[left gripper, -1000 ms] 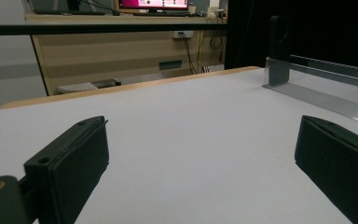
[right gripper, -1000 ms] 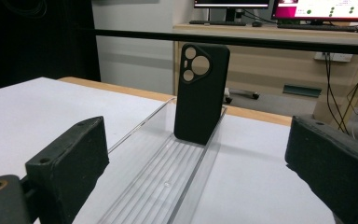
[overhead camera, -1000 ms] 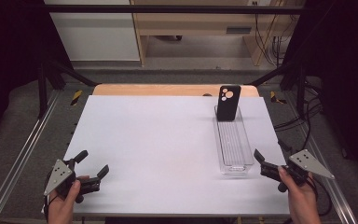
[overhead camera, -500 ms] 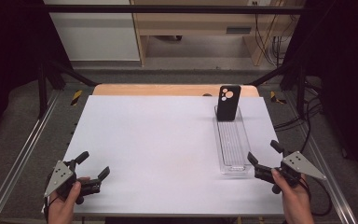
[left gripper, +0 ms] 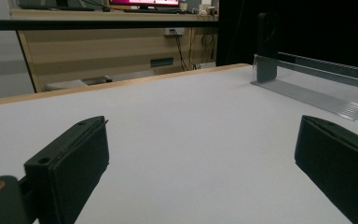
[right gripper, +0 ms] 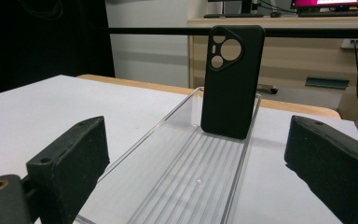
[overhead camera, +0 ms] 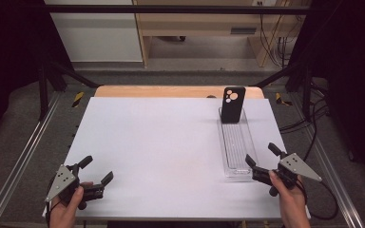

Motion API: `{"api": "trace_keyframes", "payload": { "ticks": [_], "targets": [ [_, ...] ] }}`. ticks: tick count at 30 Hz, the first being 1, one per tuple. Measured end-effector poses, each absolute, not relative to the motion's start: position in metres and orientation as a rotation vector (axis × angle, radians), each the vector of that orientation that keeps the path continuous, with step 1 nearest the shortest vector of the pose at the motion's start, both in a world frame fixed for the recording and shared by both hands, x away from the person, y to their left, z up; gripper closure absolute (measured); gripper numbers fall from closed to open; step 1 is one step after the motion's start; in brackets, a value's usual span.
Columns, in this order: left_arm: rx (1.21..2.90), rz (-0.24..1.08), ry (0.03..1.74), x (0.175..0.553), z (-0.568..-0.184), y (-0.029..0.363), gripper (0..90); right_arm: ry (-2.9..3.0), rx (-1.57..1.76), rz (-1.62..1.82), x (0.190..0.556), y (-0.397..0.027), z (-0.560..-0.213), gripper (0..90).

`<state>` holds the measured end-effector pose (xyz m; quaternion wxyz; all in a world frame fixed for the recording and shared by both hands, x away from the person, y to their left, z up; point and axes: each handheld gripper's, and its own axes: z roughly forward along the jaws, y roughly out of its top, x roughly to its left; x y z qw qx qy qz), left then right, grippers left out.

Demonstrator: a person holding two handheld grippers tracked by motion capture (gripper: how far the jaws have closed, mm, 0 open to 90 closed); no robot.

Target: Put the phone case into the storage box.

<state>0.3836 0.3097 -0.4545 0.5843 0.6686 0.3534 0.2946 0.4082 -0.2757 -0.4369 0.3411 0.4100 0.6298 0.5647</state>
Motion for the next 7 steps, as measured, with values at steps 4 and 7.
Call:
{"api": "trace_keyframes", "payload": {
  "ticks": [4,7],
  "targets": [
    [1.562,0.686,0.821,0.3843,-0.4541,0.3085,3.1,1.64,1.069,1.463,0.4052,-0.2742,-0.4395,6.4],
    [1.566,0.686,0.823,0.3853,-0.4545,0.3081,3.0,1.633,1.073,1.459,0.4028,-0.2746,-0.4406,6.1]
  ]
}}
